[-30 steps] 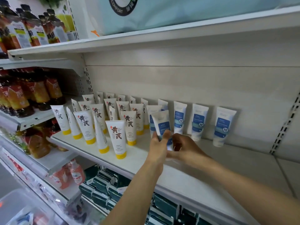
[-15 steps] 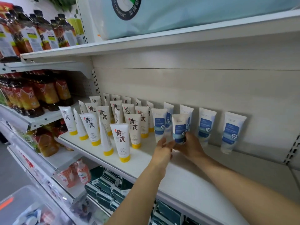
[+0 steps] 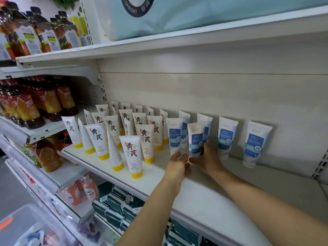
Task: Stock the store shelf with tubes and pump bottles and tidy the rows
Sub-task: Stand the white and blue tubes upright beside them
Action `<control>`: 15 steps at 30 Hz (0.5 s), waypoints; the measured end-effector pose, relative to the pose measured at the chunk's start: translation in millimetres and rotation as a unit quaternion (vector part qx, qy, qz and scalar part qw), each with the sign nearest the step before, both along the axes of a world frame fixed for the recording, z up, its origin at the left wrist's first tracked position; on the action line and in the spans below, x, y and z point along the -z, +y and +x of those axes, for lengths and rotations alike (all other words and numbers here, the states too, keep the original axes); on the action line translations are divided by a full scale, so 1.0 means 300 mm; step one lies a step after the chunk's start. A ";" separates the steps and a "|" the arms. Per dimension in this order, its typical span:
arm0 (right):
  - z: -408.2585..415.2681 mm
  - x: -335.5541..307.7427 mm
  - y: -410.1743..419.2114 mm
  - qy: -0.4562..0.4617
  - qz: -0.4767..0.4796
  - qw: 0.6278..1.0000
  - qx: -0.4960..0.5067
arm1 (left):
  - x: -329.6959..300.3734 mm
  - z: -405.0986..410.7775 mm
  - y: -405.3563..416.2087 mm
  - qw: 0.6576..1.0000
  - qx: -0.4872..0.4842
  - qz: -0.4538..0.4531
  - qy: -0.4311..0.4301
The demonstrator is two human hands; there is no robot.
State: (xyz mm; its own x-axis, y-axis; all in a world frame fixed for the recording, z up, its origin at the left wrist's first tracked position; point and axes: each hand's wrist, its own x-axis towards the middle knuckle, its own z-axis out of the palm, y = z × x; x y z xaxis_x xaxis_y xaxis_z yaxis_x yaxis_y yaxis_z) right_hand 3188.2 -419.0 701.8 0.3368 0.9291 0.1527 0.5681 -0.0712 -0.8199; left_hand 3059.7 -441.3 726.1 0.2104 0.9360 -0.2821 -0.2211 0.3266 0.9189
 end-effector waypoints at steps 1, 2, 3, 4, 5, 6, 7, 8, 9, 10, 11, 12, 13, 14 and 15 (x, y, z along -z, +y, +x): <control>0.000 0.001 -0.007 0.001 -0.008 1.000 0.007 | -0.006 -0.010 -0.006 1.000 0.000 -0.004 -0.002; -0.002 0.003 -0.018 0.000 -0.013 1.000 0.017 | -0.011 -0.021 -0.013 1.000 0.000 -0.007 -0.006; -0.006 0.003 -0.032 -0.004 -0.015 0.999 0.034 | -0.015 -0.032 -0.021 1.000 0.004 -0.006 -0.012; -0.010 0.005 -0.047 -0.012 -0.012 0.999 0.051 | -0.019 -0.045 -0.029 1.000 0.010 -0.003 -0.017; -0.017 0.006 -0.063 -0.018 -0.011 0.998 0.065 | -0.023 -0.057 -0.037 1.000 0.015 -0.001 -0.019; -0.026 0.006 -0.080 -0.019 -0.009 0.997 0.076 | -0.025 -0.070 -0.042 1.000 0.018 -0.002 -0.022; -0.038 0.003 -0.096 -0.015 -0.010 0.996 0.085 | -0.028 -0.083 -0.048 0.999 0.018 -0.003 -0.027; -0.052 -0.001 -0.113 -0.008 -0.015 0.996 0.093 | -0.032 -0.097 -0.054 0.999 0.018 -0.005 -0.037; -0.068 -0.008 -0.127 0.002 -0.021 0.995 0.100 | -0.036 -0.114 -0.062 0.999 0.017 -0.004 -0.047; -0.085 -0.016 -0.142 0.010 -0.027 0.994 0.104 | -0.039 -0.136 -0.073 0.998 0.018 0.000 -0.055; -0.105 -0.024 -0.160 0.018 -0.030 0.994 0.105 | -0.042 -0.163 -0.087 0.998 0.020 0.006 -0.059; -0.126 -0.029 -0.177 0.022 -0.028 0.994 0.101 | -0.044 -0.194 -0.103 0.998 0.022 0.012 -0.063; -0.150 -0.032 -0.195 0.024 -0.017 0.995 0.094 | -0.045 -0.225 -0.120 0.998 0.023 0.016 -0.064; -0.177 -0.037 -0.210 0.025 0.002 0.996 0.083 | -0.049 -0.258 -0.135 0.997 0.022 0.018 -0.066; -0.220 -0.038 -0.227 0.031 0.023 0.997 0.072 | -0.050 -0.306 -0.152 0.998 0.019 0.016 -0.065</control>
